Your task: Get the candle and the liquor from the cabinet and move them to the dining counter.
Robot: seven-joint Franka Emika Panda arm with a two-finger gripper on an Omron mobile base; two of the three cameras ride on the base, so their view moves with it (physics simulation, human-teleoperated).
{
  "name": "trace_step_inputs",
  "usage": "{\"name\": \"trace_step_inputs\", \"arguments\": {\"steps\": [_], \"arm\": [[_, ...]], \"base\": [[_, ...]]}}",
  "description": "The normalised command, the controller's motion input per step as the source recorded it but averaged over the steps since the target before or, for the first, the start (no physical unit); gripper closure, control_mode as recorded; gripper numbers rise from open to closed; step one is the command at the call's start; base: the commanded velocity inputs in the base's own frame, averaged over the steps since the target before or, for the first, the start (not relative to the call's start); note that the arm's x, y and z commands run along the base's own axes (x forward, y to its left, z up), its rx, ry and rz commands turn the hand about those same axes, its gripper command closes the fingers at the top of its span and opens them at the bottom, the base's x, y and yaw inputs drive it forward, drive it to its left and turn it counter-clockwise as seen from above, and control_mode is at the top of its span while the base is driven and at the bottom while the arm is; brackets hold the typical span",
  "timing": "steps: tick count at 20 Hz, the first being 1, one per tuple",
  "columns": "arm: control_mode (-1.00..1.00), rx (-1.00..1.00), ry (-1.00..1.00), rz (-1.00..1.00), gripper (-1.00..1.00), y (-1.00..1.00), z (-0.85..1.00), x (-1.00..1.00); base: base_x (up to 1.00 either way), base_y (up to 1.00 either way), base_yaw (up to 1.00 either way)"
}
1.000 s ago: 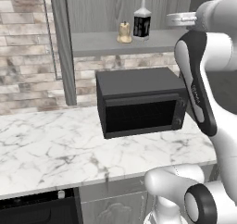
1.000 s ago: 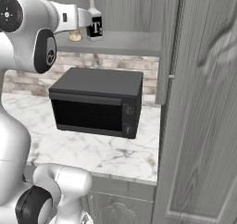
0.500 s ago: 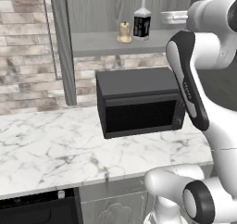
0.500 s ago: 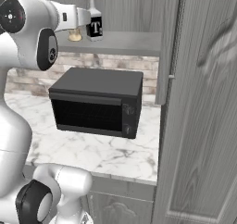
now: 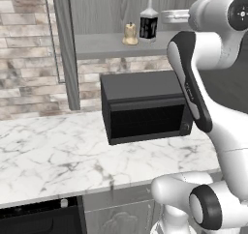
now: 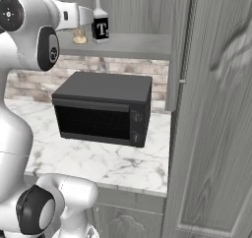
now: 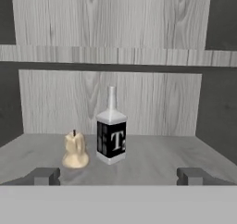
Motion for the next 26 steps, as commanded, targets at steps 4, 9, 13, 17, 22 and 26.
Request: {"name": "trace_step_inputs", "arguments": {"steps": [4, 9, 13, 17, 22, 26], "arm": [[-1.00, 0.00, -0.07, 0.00, -1.00, 0.00, -0.10, 0.08], [-1.00, 0.00, -0.12, 0.00, -1.00, 0.00, -0.03, 0.01], [-1.00, 0.00, -0.10, 0.00, -1.00, 0.02, -0.02, 0.00], [-1.00, 0.00, -0.07, 0.00, -1.00, 0.04, -0.03, 0.04], [-1.00, 0.00, -0.04, 0.01, -1.00, 0.01, 0.00, 0.02], [-1.00, 0.00, 0.00, 0.00, -1.00, 0.00, 0.00, 0.00]], "base": [[0.00, 0.00, 0.00], [0.00, 0.00, 0.00], [0.00, 0.00, 0.00], [0.00, 0.00, 0.00], [0.00, 0.00, 0.00], [0.00, 0.00, 0.00]]}}
